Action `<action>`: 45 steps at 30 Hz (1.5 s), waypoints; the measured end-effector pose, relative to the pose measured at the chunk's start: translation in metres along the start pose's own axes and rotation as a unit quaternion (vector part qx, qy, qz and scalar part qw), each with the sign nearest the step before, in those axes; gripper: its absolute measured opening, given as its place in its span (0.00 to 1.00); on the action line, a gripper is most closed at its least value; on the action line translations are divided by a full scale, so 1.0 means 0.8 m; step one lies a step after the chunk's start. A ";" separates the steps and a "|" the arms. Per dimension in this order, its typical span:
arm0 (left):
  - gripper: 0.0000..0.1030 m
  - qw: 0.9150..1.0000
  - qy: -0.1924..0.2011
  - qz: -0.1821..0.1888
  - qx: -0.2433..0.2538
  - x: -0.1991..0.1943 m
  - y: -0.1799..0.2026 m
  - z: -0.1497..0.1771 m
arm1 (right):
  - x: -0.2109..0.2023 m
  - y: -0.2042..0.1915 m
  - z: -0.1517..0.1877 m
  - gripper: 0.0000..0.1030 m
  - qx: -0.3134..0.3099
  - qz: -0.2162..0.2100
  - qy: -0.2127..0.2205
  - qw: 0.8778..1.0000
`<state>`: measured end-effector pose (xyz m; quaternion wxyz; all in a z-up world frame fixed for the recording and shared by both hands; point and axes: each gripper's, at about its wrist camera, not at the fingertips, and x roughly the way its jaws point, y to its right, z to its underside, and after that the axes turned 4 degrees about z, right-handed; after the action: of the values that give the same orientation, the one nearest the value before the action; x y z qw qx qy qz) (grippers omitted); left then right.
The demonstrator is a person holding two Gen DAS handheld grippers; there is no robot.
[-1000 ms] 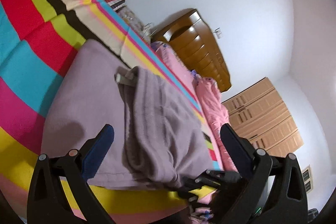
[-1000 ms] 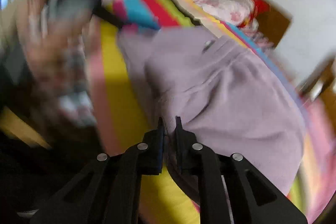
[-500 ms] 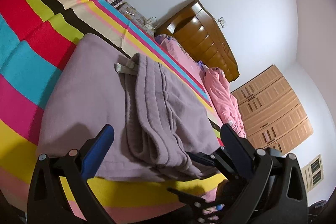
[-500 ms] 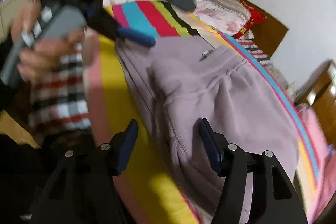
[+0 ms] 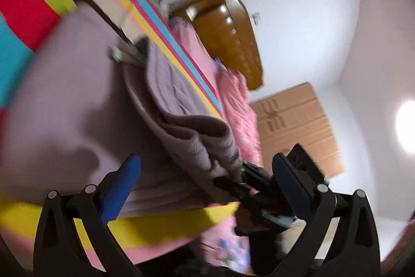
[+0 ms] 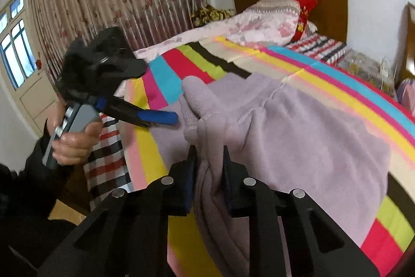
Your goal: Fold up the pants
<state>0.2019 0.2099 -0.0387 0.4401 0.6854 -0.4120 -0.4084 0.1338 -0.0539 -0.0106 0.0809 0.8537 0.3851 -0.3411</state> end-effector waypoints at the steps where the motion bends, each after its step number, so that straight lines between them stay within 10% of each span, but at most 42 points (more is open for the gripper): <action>1: 0.98 1.000 -0.008 0.003 -0.012 0.006 -0.003 -0.006 | -0.002 -0.004 0.000 0.17 -0.011 0.004 0.004 1.000; 10: 0.84 0.985 -0.145 -0.080 -0.053 0.130 -0.036 -0.079 | -0.003 -0.051 0.018 0.18 -0.101 0.082 0.016 0.991; 12: 0.45 0.980 -0.144 -0.138 -0.019 0.134 -0.035 -0.074 | -0.013 -0.054 0.025 0.32 -0.090 0.091 0.017 0.992; 14: 0.39 0.982 -0.132 -0.139 -0.004 0.125 -0.043 -0.067 | -0.047 -0.042 0.034 0.76 -0.056 0.127 0.052 0.989; 16: 0.36 0.985 -0.122 -0.119 -0.005 0.116 -0.051 -0.062 | -0.101 -0.016 0.055 0.93 0.013 0.162 0.116 0.980; 21: 0.38 0.987 -0.117 -0.112 -0.002 0.115 -0.053 -0.060 | -0.169 0.045 0.144 0.93 0.177 0.194 0.104 0.959; 28: 0.38 0.985 -0.104 -0.135 0.018 0.121 -0.039 -0.058 | -0.122 0.035 0.173 0.93 0.215 0.200 0.050 0.955; 33: 0.21 0.967 -0.085 -0.209 0.116 0.135 0.047 -0.051 | -0.069 0.033 0.145 0.93 0.215 0.210 0.033 0.953; 40: 0.18 0.951 -0.083 -0.134 0.267 0.202 0.298 -0.071 | -0.027 0.034 0.129 0.93 0.254 0.300 0.024 0.919; 45: 0.18 0.946 -0.066 -0.135 0.286 0.181 0.331 -0.072 | -0.029 0.024 0.128 0.93 0.217 0.356 0.019 0.909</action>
<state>0.2480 0.0191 0.1977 0.1381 0.8030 -0.4430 -0.3740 0.0834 -0.1220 -0.0755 0.0024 0.9368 -0.0269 -0.3488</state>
